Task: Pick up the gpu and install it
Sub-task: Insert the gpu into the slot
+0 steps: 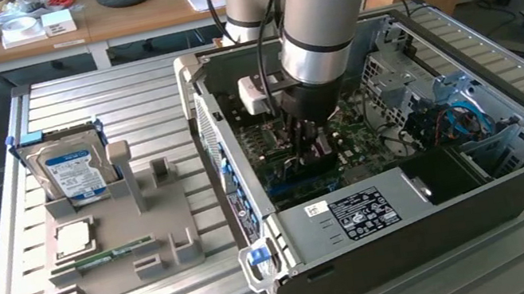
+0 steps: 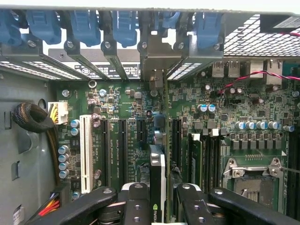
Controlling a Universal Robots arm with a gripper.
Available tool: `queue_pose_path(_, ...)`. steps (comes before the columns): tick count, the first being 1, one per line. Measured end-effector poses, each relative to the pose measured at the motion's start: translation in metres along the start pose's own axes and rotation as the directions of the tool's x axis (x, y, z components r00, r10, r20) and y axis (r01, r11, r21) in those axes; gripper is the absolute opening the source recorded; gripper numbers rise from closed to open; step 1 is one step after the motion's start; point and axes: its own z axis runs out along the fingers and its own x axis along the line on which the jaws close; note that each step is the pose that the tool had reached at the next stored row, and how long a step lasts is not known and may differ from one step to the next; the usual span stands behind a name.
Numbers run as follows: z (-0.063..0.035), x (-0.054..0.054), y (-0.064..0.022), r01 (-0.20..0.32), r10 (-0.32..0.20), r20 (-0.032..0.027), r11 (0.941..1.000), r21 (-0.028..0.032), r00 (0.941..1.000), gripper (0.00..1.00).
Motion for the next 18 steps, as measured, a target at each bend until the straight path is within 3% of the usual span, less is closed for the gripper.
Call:
queue_pose_path(16, 0.0002, 0.0, 0.0003, 0.0, 0.0, 0.0002, 1.0, -0.0001, 1.0, 0.27)
queue_pose_path(18, 0.001, -0.0003, 0.0007, -0.001, 0.001, 0.0027, 1.0, 0.0002, 1.0, 0.27)
